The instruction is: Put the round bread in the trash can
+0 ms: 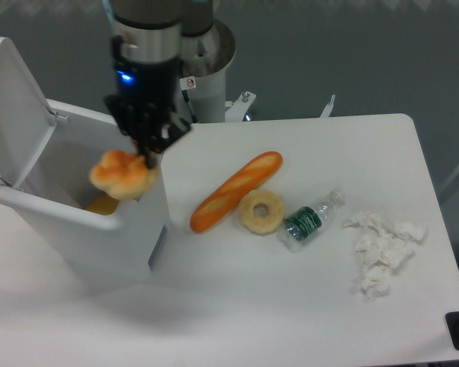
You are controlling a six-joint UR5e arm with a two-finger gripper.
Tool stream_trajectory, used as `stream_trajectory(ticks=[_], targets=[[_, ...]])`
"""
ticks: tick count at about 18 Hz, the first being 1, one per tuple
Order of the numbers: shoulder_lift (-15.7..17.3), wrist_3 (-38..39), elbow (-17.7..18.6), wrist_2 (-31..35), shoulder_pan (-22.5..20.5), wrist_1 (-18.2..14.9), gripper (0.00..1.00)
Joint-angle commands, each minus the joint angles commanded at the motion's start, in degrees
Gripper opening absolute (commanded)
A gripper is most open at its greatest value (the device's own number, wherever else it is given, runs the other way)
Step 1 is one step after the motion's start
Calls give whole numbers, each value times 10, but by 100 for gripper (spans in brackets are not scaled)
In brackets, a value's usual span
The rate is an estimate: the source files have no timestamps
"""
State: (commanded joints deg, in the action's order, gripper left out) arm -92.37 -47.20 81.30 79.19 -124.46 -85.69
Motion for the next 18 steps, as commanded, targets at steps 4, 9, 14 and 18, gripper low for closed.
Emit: stream_trajectory(ticks=[4,9,14,18], targets=[[-5,0,18,-52,7,0,50],[-12,1,18,-68,-3,5,100],[-7,-1,15,-67,-50,5,100],[-6,-17,16,-65,-132,62,100]])
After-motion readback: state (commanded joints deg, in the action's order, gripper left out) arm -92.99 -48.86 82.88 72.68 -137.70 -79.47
